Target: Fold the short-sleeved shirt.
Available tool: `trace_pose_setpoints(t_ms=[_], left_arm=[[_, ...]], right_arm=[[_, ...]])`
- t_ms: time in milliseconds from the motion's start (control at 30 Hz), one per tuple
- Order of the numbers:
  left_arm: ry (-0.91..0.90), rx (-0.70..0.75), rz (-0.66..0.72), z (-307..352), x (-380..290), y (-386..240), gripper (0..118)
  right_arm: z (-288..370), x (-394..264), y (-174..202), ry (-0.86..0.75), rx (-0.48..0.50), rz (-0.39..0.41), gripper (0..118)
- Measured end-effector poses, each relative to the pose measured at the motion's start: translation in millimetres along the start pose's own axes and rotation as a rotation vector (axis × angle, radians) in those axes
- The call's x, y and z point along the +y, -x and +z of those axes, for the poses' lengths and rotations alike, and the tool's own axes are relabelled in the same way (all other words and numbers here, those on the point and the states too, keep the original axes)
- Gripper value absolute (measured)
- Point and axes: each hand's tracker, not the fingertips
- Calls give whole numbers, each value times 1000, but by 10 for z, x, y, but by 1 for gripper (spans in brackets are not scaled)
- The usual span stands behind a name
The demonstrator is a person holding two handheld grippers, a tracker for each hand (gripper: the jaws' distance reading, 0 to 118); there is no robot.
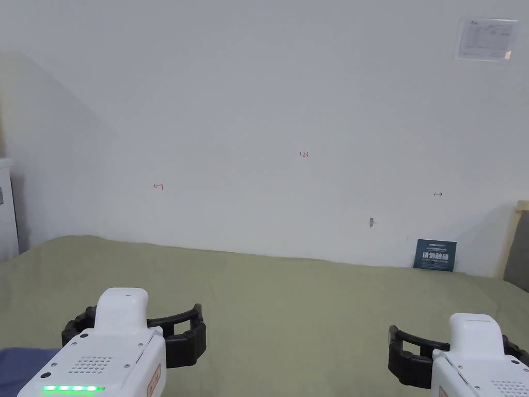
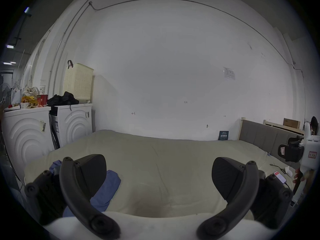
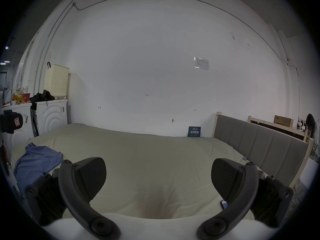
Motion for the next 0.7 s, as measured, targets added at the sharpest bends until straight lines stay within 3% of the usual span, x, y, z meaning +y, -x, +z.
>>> trace_pose_setpoints(t_ms=[700], left_arm=[[13, 2, -12, 14, 19, -16, 118]], right_arm=[[26, 12, -17, 4, 6, -4, 118]])
